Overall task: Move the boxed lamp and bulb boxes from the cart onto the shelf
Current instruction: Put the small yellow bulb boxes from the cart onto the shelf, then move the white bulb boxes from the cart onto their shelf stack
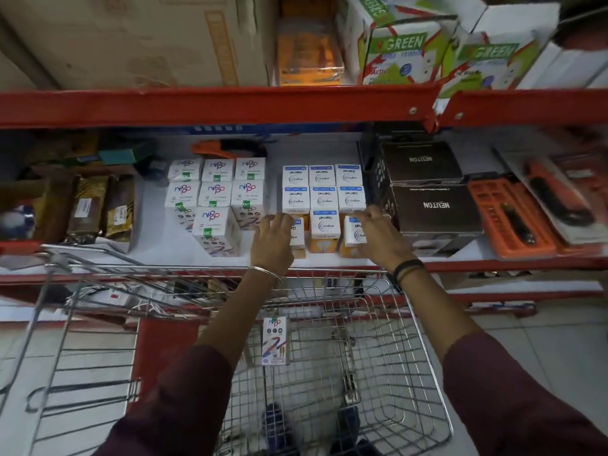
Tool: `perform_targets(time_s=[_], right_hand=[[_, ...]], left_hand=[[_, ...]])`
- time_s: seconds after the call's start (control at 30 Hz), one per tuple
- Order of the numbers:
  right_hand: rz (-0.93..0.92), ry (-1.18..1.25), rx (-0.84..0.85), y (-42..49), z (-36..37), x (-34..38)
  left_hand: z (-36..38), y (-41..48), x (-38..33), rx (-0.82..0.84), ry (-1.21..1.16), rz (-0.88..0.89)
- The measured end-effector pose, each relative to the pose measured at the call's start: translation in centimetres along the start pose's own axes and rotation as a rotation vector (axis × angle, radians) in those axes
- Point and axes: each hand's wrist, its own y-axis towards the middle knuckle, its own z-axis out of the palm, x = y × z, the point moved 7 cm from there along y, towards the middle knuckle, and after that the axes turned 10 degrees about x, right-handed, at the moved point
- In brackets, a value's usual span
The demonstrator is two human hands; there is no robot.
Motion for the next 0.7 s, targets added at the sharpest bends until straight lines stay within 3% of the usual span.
perform_targets(time_s=[0.17, 0.27, 0.37, 0.47, 0.57, 0.7], right_hand=[[0.024, 0.088, -0.01, 0.1, 0.8, -0.6], [0.041, 0.087, -0.054, -1.3, 0.4, -0.1], [0.028, 0.075, -0.229, -4.3, -0.2, 1.4], [-0.056, 0.163, -0.392, -7.5, 1.8, 4.4], [-0.13, 0.209, -0.263, -7.8, 8.5, 7.2], [-0.105, 0.229, 0.158, -4.4, 20.2, 8.9]], left_hand=[[1.2, -0.8, 0.2, 0.029, -0.127, 0.028], [0.3, -2.7, 0.9, -0.081, -0.223, 0.069], [-0.3, -6.7, 3.0, -0.272, -0.264, 0.127], [2.6, -10.7, 7.1, -0.255, -0.286, 0.111], [8.6, -13.4, 12.3, -0.028, -0.28, 0.012], [16.7, -14.6, 18.3, 0.304, -0.237, -0.149]])
